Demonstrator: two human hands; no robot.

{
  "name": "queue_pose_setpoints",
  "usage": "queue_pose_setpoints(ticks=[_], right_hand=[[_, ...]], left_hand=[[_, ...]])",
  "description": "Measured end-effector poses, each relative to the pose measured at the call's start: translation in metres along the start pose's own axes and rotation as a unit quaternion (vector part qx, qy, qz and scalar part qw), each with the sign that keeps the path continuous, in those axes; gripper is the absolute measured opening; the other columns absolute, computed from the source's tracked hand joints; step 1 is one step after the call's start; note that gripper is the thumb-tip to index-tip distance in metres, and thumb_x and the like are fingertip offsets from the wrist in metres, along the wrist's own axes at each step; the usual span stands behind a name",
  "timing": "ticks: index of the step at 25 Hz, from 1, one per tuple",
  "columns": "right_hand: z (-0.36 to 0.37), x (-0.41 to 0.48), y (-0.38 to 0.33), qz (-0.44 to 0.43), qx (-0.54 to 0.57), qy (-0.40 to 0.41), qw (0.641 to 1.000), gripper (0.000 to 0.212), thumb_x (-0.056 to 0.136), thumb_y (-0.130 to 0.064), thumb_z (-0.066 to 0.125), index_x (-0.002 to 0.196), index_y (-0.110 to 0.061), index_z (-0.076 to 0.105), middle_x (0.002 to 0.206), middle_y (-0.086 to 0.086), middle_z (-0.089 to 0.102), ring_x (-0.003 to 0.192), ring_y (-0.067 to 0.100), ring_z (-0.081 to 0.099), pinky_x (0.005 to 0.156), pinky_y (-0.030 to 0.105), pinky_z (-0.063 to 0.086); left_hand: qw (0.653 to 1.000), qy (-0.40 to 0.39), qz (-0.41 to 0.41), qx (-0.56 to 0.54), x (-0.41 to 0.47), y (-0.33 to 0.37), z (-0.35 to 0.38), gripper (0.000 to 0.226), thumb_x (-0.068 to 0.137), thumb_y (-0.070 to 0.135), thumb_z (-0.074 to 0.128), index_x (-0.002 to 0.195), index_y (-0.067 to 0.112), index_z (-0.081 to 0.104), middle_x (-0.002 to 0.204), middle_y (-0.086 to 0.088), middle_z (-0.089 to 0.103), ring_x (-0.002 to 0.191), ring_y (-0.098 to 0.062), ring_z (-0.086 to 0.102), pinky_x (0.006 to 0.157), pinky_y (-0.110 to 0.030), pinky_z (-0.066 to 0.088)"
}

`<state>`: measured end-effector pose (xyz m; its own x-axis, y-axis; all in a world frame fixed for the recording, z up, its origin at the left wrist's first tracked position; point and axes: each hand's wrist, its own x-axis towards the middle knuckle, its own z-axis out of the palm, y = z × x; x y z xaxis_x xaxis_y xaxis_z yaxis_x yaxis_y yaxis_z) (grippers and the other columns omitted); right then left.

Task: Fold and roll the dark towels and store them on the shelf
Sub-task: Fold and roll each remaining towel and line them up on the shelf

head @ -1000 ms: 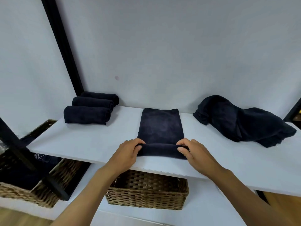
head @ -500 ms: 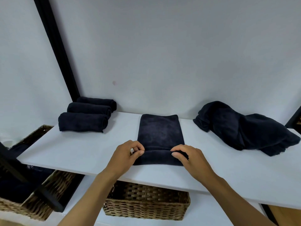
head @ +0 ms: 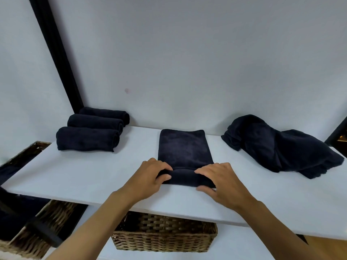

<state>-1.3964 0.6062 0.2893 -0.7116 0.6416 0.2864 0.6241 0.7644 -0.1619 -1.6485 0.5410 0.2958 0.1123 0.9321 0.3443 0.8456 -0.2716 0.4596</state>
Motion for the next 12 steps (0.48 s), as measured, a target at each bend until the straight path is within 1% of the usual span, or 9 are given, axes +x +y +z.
queue_pose_setpoints(ticks=[1,3,4,5,7,8,10,11,12], right_hand=[[0.000,0.004,0.002,0.018,0.019,-0.007,1.000,0.036,0.088,-0.047,0.061,0.120,-0.031,0.061,0.115,-0.017,0.064,0.105,0.006,0.056,0.092,0.023,0.028],[-0.001,0.017,0.006,0.057,0.096,-0.013,0.994,0.028,0.093,-0.041,0.058,0.120,-0.032,0.060,0.109,-0.023,0.062,0.103,0.001,0.051,0.094,0.023,0.027],[-0.002,0.022,0.009,0.077,0.140,-0.025,0.987,0.025,0.095,-0.038,0.056,0.118,-0.033,0.061,0.104,-0.025,0.062,0.100,0.000,0.050,0.094,0.023,0.030],[-0.004,0.027,0.012,0.094,0.189,-0.039,0.977,0.021,0.096,-0.036,0.055,0.116,-0.033,0.063,0.099,-0.026,0.063,0.098,-0.001,0.052,0.093,0.023,0.035],[-0.004,0.035,0.016,0.118,0.270,-0.047,0.954,0.015,0.096,-0.033,0.055,0.107,-0.036,0.064,0.094,-0.021,0.066,0.093,-0.001,0.057,0.087,0.021,0.044],[-0.004,0.039,0.017,0.126,0.289,-0.046,0.948,0.012,0.096,-0.032,0.055,0.103,-0.038,0.063,0.091,-0.017,0.066,0.087,0.000,0.059,0.082,0.019,0.045],[-0.003,0.047,0.019,0.146,0.312,-0.044,0.938,0.008,0.096,-0.033,0.055,0.096,-0.040,0.058,0.081,-0.013,0.063,0.075,0.000,0.056,0.072,0.015,0.043],[-0.004,0.049,0.019,0.146,0.313,-0.041,0.938,0.008,0.096,-0.032,0.054,0.093,-0.039,0.058,0.079,-0.013,0.062,0.072,0.000,0.055,0.071,0.015,0.042],[-0.004,0.050,0.020,0.137,0.297,-0.027,0.945,0.008,0.096,-0.032,0.055,0.092,-0.038,0.059,0.080,-0.015,0.062,0.074,0.001,0.055,0.073,0.017,0.042]], left_hand=[[0.999,-0.011,-0.021,-0.027,0.006,-0.004,-0.001,0.021,0.095,0.029,0.058,0.115,0.025,0.065,0.101,0.013,0.060,0.091,0.000,0.050,0.079,-0.011,0.035],[0.997,-0.009,-0.043,-0.065,0.014,-0.006,-0.008,0.017,0.092,0.028,0.063,0.107,0.026,0.068,0.093,0.015,0.063,0.082,0.003,0.053,0.074,-0.013,0.038],[0.999,0.023,-0.022,-0.037,0.015,-0.006,-0.010,0.016,0.088,0.029,0.068,0.103,0.025,0.070,0.091,0.013,0.065,0.080,0.001,0.054,0.074,-0.017,0.041],[0.998,0.057,0.017,0.018,0.016,-0.009,-0.008,0.019,0.083,0.031,0.074,0.099,0.023,0.072,0.089,0.011,0.067,0.078,-0.003,0.054,0.075,-0.020,0.043],[0.989,0.066,0.088,0.101,0.010,-0.015,0.001,0.030,0.072,0.033,0.082,0.097,0.020,0.071,0.091,0.007,0.068,0.079,-0.011,0.054,0.075,-0.023,0.040],[0.987,0.060,0.102,0.110,0.009,-0.017,0.005,0.034,0.071,0.032,0.083,0.099,0.020,0.070,0.094,0.006,0.068,0.082,-0.011,0.054,0.077,-0.023,0.039],[0.994,0.045,0.059,0.077,0.018,-0.015,0.001,0.032,0.078,0.032,0.078,0.107,0.022,0.070,0.101,0.009,0.068,0.088,-0.005,0.051,0.083,-0.022,0.039],[0.998,0.029,0.021,0.047,0.023,-0.014,-0.004,0.029,0.084,0.033,0.072,0.111,0.023,0.069,0.103,0.012,0.067,0.087,0.000,0.048,0.085,-0.018,0.037],[1.000,0.006,-0.010,0.012,0.030,-0.014,-0.007,0.027,0.088,0.033,0.068,0.113,0.023,0.069,0.100,0.013,0.065,0.084,0.003,0.048,0.083,-0.012,0.035]])
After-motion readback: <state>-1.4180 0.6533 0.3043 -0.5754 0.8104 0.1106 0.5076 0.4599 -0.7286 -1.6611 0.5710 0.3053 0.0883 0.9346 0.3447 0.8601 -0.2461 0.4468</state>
